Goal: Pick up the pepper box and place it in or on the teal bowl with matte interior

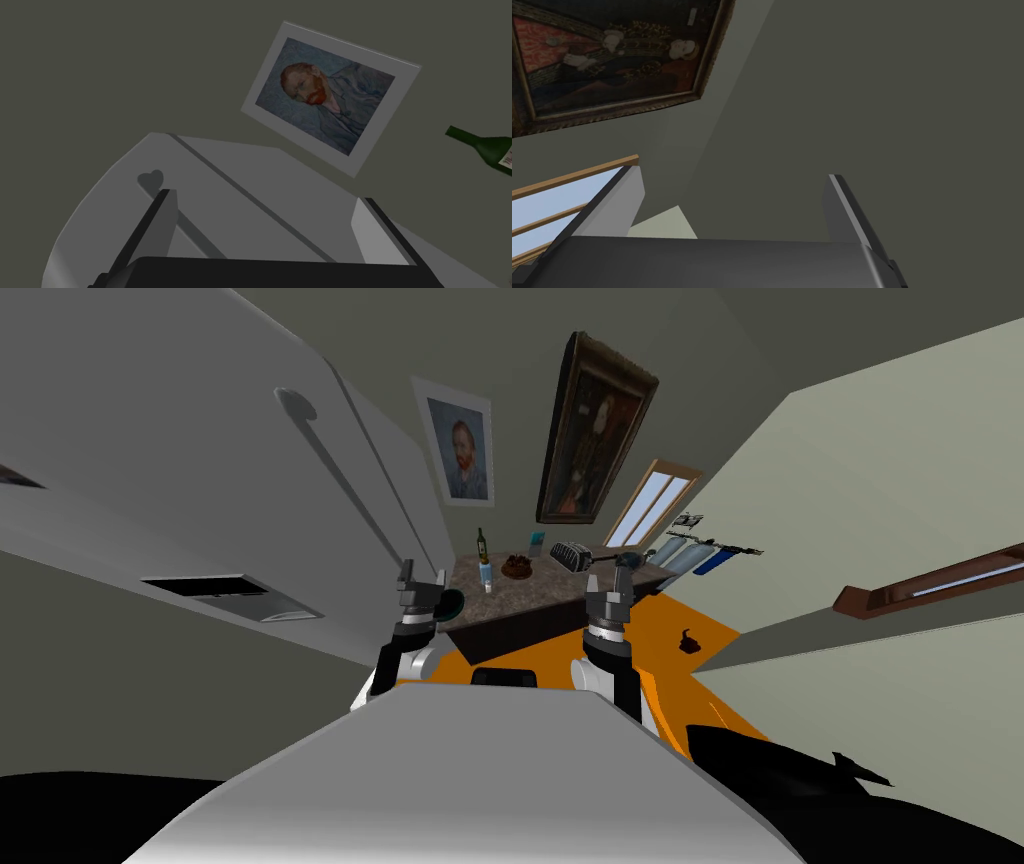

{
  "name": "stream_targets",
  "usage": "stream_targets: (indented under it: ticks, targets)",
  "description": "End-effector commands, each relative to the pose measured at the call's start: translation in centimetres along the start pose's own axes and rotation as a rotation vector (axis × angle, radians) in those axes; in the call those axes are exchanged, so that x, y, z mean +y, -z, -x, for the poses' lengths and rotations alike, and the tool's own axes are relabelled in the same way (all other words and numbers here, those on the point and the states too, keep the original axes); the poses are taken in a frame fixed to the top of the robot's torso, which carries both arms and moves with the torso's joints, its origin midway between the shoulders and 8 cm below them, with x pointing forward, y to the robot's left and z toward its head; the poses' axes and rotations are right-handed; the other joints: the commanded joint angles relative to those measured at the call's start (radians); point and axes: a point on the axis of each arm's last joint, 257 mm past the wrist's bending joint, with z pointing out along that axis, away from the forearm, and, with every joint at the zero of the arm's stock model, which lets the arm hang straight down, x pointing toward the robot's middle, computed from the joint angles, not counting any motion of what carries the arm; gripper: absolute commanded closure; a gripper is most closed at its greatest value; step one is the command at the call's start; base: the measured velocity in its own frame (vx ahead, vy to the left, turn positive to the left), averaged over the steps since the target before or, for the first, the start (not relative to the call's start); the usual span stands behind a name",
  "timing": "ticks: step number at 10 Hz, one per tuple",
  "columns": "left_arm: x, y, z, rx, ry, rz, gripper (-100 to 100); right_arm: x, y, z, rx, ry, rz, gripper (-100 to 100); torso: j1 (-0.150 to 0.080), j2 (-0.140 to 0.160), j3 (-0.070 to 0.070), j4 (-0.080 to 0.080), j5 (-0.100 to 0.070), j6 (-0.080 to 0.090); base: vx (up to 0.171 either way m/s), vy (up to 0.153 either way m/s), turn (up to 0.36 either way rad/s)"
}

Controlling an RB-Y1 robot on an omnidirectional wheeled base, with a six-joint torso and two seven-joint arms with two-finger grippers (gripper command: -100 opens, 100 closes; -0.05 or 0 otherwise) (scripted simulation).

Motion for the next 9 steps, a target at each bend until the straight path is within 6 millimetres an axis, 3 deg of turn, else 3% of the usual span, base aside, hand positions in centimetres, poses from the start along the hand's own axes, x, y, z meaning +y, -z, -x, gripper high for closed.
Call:
stream_targets:
  ticks: [1,9]
  targets:
    - [0.7,-0.3,0.6,-0.003,0.065,-0.001,-100,0.0,0.0,0.0,0.000,0.000,0.000,0,0.000,0.000,0.000,0.000,0.000,0.000,-0.094,-0.056,-0.044]
    - [3.9,-1.7,3.8,-0.078,0.348,-0.014,-100,0.0,0.0,0.0,0.000,0.000,0.000,0,-0.001,0.000,0.000,0.000,0.000,0.000,-0.095,-0.049,-0.045]
